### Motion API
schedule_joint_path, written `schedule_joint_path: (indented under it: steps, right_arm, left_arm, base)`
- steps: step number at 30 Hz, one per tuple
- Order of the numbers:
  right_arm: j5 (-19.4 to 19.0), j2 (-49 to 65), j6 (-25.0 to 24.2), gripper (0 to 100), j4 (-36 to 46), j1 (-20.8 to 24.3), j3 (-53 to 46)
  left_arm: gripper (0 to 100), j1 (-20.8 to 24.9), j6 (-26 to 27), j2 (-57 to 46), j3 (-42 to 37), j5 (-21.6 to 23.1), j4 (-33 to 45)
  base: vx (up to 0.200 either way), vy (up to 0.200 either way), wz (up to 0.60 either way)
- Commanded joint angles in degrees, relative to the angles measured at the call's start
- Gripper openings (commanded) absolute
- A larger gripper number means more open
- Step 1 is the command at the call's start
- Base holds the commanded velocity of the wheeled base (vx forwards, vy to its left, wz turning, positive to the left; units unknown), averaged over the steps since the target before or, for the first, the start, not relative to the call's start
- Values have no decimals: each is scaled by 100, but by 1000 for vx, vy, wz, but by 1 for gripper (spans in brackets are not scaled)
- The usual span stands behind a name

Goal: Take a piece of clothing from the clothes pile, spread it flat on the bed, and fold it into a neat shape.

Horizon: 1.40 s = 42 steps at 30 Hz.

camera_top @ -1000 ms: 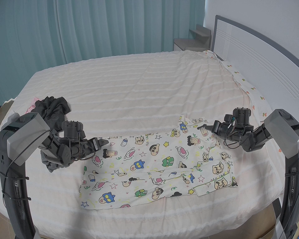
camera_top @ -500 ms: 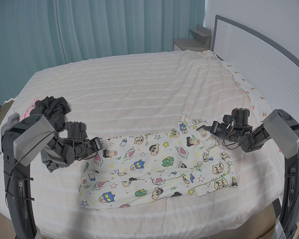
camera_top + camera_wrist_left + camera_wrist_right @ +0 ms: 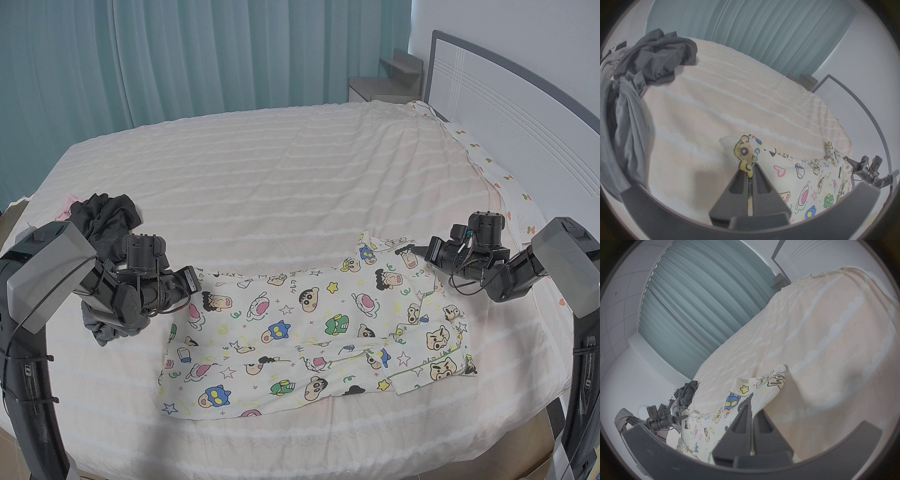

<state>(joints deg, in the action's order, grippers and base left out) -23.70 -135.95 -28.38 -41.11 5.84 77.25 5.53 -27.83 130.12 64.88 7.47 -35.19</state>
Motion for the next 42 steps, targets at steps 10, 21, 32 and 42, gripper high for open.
schedule_joint_path:
  steps: [10,21,32,42]
  right_arm:
    - [-12,280,-1,0,24,-118,-8]
    - [-241,218,8,0,314,-153,0]
    - [-443,-257,-1,100,885,-83,642]
    - [-504,-424,8,100,1386,190,1038]
  left_arm:
    - [0,0,32,-470,-37,-229,-14]
    - [0,27,41,-505,-19,-238,-14]
    - [0,97,41,-532,7,-510,-14]
    - [0,185,41,-602,-19,-519,-14]
  base:
    - [0,0,0]
    - [0,0,0]
    - [0,0,0]
    - [0,0,0]
